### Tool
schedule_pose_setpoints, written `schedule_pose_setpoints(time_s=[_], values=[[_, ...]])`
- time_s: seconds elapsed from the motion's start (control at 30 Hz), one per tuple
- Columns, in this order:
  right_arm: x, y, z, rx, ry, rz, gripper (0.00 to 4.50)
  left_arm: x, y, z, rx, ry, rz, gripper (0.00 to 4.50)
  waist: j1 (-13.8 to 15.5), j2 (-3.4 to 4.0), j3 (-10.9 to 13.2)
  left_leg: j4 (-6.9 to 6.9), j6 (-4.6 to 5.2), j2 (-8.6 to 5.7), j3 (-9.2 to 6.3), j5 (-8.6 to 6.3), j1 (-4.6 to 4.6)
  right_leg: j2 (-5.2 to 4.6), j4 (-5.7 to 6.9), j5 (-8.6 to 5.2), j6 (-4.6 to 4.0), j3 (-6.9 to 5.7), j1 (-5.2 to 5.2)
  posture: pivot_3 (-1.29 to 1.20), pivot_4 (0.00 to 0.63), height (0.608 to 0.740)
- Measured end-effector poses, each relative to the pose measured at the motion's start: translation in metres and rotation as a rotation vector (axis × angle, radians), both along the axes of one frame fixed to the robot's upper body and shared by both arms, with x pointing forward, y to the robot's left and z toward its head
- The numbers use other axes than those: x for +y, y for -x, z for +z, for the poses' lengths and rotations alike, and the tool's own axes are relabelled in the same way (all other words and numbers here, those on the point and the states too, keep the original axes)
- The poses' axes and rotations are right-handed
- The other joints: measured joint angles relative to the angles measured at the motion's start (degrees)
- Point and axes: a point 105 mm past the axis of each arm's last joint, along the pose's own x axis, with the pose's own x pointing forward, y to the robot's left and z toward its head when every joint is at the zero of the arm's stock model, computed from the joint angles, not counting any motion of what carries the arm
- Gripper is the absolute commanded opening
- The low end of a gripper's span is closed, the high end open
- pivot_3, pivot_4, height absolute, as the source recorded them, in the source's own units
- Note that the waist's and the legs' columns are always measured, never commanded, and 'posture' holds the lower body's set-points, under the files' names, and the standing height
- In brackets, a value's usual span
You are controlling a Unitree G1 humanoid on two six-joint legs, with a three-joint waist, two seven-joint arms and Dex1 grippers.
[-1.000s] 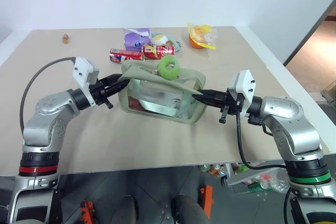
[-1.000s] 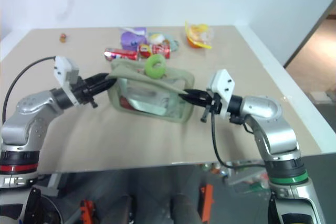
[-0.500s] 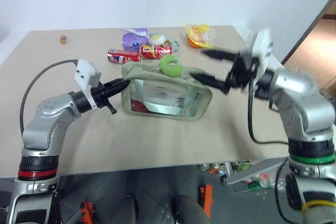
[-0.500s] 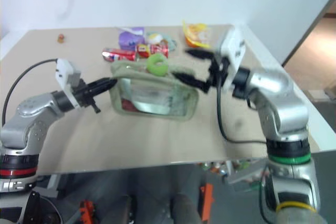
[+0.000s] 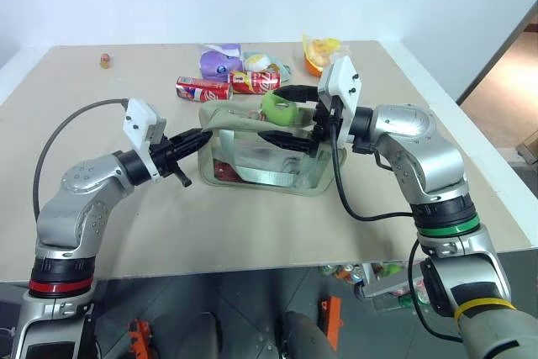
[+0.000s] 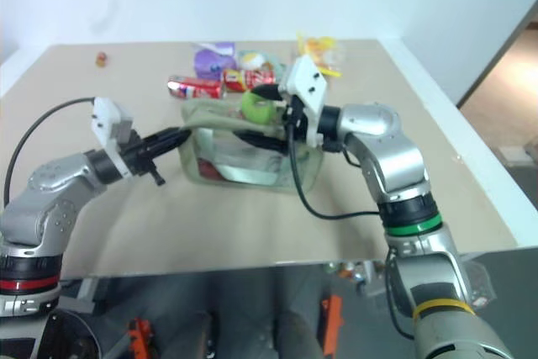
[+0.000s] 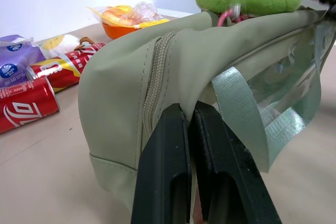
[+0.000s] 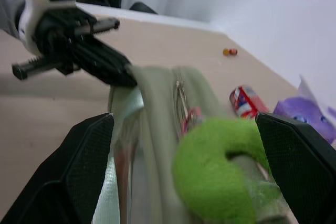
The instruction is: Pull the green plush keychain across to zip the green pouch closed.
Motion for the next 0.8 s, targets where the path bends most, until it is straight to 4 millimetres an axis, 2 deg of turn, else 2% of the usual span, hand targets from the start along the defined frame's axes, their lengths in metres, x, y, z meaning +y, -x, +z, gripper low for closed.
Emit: schedule_pose_setpoints(time_s=[0.33, 0.4, 0.8], values=[[-0.007, -0.007, -0.001, 0.021, -0.014, -0.027, 0.56, -0.001, 0.001, -0.001, 0.001, 0.009, 0.005, 0.00, 0.01, 0.00, 0.00, 0.01, 0.00, 0.00, -0.01, 0.00, 0.01, 0.00, 0.00, 0.01, 0.01, -0.01, 0.02, 0.00, 0.150, 0.740], [-0.009, -0.008, -0.001, 0.026, -0.016, -0.032, 0.07, -0.002, 0.001, -0.001, 0.001, 0.011, 0.004, 0.00, 0.02, 0.00, 0.00, 0.01, 0.00, 0.00, -0.01, 0.00, 0.01, 0.00, 0.00, 0.01, 0.01, -0.01, 0.02, 0.00, 0.150, 0.740], [-0.016, -0.009, 0.002, 0.013, -0.016, -0.051, 0.07, -0.006, 0.000, -0.001, 0.002, 0.023, -0.003, 0.00, 0.28, 0.00, 0.00, 0.01, 0.00, -0.03, -0.01, 0.00, 0.00, -0.03, -0.01, 0.00, 0.03, -0.01, 0.03, 0.00, 0.150, 0.740]])
